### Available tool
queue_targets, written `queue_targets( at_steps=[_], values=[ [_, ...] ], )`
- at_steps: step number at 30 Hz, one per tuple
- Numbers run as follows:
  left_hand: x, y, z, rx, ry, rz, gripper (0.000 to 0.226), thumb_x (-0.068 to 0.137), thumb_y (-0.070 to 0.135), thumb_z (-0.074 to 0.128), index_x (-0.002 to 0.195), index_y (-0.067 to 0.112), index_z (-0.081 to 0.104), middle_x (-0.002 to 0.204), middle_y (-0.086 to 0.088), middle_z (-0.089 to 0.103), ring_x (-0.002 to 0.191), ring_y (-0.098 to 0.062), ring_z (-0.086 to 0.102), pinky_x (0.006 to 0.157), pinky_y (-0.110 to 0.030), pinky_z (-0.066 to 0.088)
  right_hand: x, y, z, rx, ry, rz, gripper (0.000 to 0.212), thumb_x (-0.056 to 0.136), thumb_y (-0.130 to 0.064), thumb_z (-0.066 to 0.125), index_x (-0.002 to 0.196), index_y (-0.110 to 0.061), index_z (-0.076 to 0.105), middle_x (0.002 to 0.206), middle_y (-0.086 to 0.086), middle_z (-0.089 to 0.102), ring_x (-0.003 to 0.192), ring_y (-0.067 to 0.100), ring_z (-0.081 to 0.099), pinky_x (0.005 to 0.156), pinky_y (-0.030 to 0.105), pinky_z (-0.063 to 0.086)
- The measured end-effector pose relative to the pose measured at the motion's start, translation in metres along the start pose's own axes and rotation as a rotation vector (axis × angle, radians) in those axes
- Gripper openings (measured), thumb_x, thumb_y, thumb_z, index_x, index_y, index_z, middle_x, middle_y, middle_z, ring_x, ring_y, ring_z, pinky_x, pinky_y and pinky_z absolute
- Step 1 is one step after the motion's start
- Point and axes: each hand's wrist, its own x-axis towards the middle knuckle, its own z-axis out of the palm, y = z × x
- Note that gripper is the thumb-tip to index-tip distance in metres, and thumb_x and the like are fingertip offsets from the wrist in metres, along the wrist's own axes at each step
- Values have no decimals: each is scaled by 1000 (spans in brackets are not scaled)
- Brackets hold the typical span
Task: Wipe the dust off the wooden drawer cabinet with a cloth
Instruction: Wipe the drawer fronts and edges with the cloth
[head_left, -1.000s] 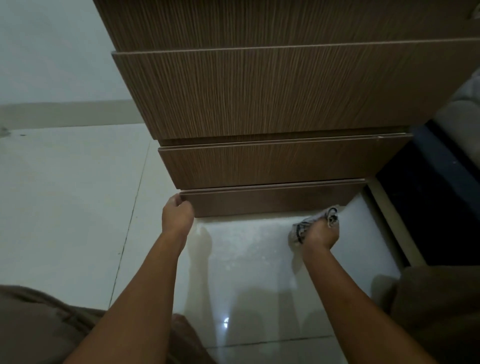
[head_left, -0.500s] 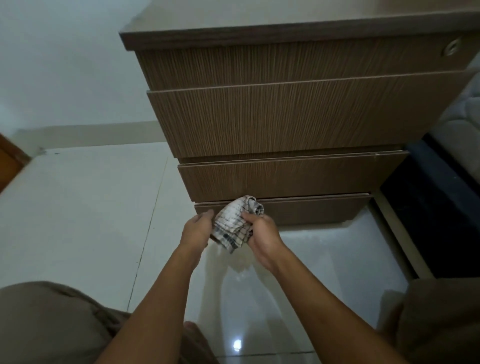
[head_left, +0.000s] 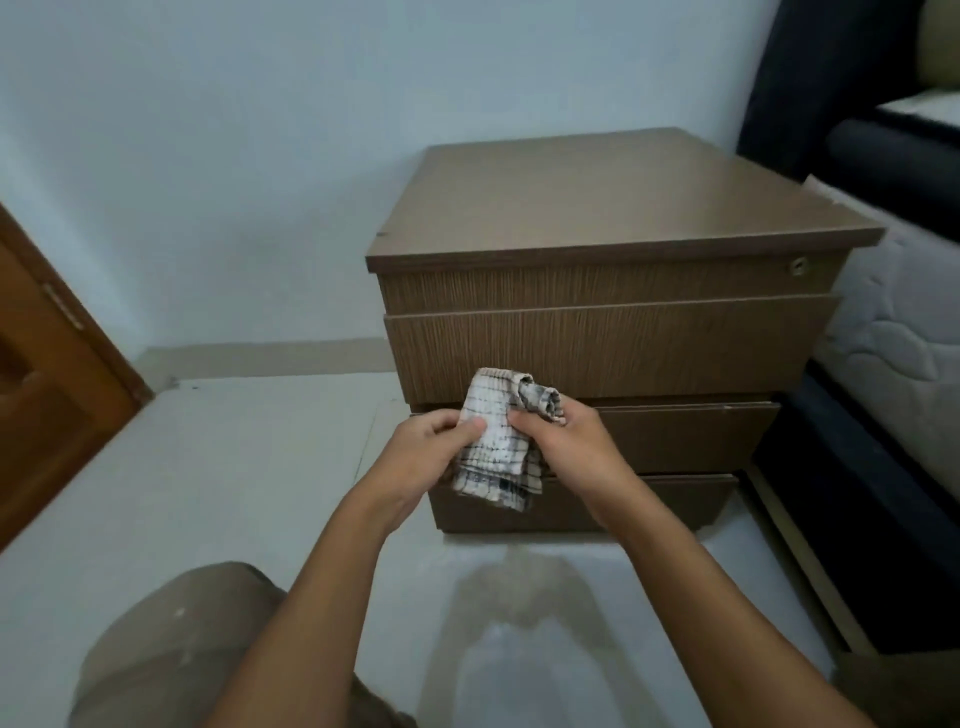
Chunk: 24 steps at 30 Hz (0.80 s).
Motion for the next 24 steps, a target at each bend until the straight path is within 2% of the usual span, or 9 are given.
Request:
queue_targets(
  at_steps=[4,8,12,17,21,22,24],
  values=[
    [-15,49,-5,52,23,133,21,89,23,67,106,12,70,95,-6,77,90,-21,73,79,-33,58,-12,-45,-7,-50,30,-175,20,87,-14,71,104,-23,68,92,-9,75,83,-1,70,62,11,50],
    [-31,96,-10,46,-36,208,24,89,26,66,112,19,67,98,0,76,92,-17,73,83,-37,58,-13,-90,-15,-50,33,-251,24,87,-18,71,110,-23,66,95,-8,74,83,0,70,62,14,53],
    [-36,134,-16,35,-52,259,29,89,21,67,118,16,66,103,-2,76,96,-17,72,87,-40,57,-3,-128,-19,-34,51,-307,28,85,-17,73,112,-22,65,96,-8,74,84,1,70,62,14,53],
    [-20,165,-25,74,50,295,31,89,18,68,119,10,67,100,-3,76,93,-18,73,82,-38,59,26,-158,-11,-84,56,-308,28,86,-21,72,112,-24,63,100,-6,72,86,7,71,72,28,60],
    [0,185,-36,109,115,307,29,90,15,67,118,10,65,97,-2,75,84,-14,74,71,-27,59,60,-178,-2,-224,69,-315,24,88,-24,70,110,-26,61,96,-13,67,84,0,65,59,11,51],
    [6,190,-40,117,139,308,28,90,14,67,117,8,65,95,-1,73,82,-13,74,68,-24,58,70,-182,1,-253,73,-318,23,88,-25,70,109,-28,60,93,-16,66,82,-3,63,57,10,48],
    [20,198,-47,132,185,301,29,90,12,66,118,5,64,95,-1,72,80,-13,73,64,-22,58,89,-190,10,-296,80,-318,21,88,-26,70,106,-29,60,91,-15,66,81,-2,62,60,15,50]
  ],
)
